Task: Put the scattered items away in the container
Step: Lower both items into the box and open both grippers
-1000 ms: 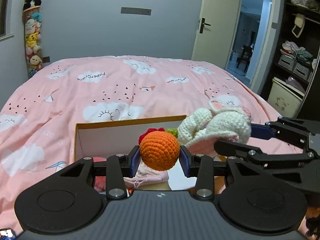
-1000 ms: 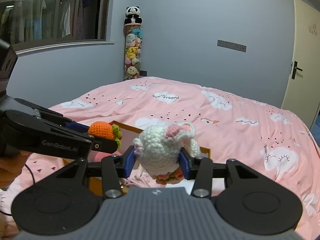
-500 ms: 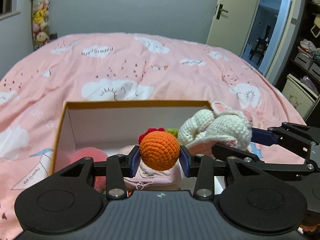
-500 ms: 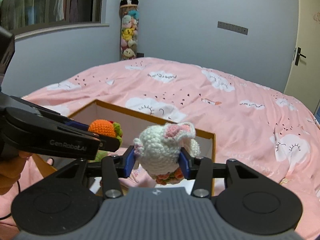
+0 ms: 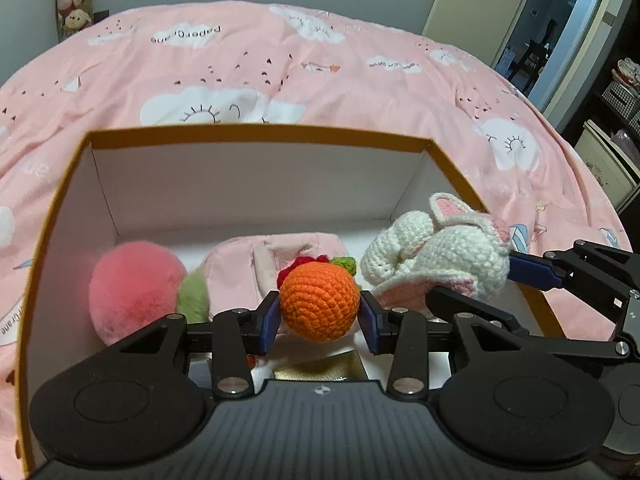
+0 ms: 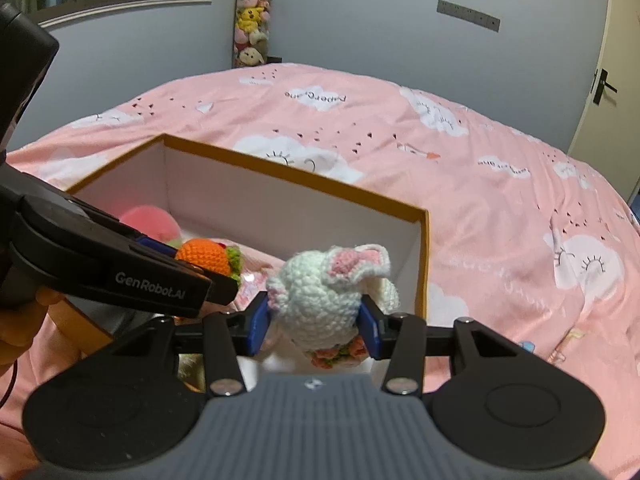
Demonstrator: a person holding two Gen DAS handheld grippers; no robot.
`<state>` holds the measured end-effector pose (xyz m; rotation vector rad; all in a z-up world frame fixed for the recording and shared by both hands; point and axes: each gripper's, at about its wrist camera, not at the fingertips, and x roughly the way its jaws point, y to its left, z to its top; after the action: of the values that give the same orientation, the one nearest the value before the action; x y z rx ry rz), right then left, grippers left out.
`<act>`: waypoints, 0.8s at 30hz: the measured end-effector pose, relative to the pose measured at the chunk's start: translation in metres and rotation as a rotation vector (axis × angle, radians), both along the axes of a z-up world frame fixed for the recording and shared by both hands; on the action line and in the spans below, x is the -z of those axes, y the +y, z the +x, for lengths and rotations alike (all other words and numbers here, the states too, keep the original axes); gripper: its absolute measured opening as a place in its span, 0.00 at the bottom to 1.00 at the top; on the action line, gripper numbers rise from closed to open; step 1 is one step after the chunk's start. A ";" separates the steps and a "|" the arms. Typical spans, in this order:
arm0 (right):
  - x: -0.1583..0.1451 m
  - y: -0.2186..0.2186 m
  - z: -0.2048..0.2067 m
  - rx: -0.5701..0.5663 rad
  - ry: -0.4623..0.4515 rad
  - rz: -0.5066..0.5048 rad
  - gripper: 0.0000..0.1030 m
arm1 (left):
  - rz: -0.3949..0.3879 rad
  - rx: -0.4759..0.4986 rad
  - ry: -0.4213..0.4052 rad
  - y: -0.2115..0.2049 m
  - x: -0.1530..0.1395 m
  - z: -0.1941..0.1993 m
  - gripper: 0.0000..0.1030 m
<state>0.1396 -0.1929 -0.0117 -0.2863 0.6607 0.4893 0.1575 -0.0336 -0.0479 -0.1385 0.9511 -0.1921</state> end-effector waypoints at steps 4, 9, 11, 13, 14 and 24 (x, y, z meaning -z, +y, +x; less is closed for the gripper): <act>0.004 -0.001 0.001 0.008 0.015 -0.012 0.50 | 0.012 0.002 0.021 -0.003 0.005 0.002 0.46; 0.006 -0.001 -0.001 0.010 0.024 -0.008 0.51 | 0.019 0.006 0.032 -0.004 0.005 0.001 0.46; 0.006 -0.001 -0.001 0.010 0.028 -0.008 0.52 | 0.024 0.009 0.033 -0.005 0.004 0.001 0.48; 0.005 -0.001 -0.002 0.011 0.029 -0.009 0.53 | 0.024 0.012 0.038 -0.006 0.005 0.002 0.50; 0.005 -0.001 -0.003 0.011 0.028 -0.011 0.53 | 0.023 0.013 0.040 -0.006 0.005 0.002 0.51; 0.000 -0.001 -0.009 0.023 -0.014 -0.018 0.66 | 0.021 -0.022 0.019 -0.002 0.001 0.000 0.66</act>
<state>0.1302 -0.1938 -0.0116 -0.2986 0.6549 0.4589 0.1570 -0.0352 -0.0491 -0.1317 0.9699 -0.1613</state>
